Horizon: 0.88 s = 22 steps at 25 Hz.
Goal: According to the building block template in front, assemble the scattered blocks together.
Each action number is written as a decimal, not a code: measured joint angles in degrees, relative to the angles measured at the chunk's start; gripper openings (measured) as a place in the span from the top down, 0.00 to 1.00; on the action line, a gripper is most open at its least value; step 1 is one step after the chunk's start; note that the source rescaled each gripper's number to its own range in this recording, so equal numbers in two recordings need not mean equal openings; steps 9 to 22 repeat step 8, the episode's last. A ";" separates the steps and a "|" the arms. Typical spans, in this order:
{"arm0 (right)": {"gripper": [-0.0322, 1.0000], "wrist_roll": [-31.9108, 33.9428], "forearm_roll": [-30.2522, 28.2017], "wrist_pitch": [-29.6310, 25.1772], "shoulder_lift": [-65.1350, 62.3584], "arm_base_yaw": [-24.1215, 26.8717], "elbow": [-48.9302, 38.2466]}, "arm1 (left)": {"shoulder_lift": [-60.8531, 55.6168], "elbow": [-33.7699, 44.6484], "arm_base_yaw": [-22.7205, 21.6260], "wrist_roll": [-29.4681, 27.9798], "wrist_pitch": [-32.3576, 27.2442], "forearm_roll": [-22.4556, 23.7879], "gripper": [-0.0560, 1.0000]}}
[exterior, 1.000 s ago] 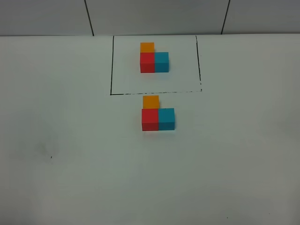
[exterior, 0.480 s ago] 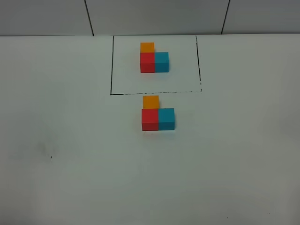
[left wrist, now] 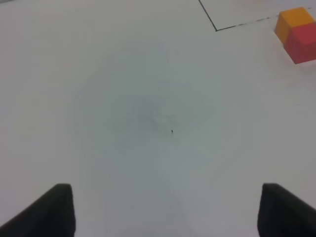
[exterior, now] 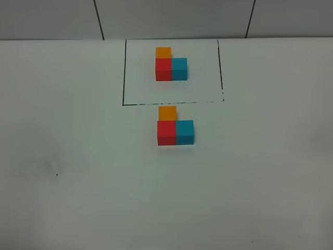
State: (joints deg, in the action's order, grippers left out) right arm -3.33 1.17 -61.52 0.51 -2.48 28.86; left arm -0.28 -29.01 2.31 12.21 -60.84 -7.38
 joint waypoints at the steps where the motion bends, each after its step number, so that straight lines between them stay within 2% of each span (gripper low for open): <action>1: 0.26 0.00 0.00 0.00 0.00 0.00 0.00 | 0.00 0.00 0.00 0.00 0.00 0.00 0.12; 22: 0.26 0.00 0.00 0.00 0.00 0.00 0.00 | 0.00 0.00 0.00 0.00 0.00 0.00 0.12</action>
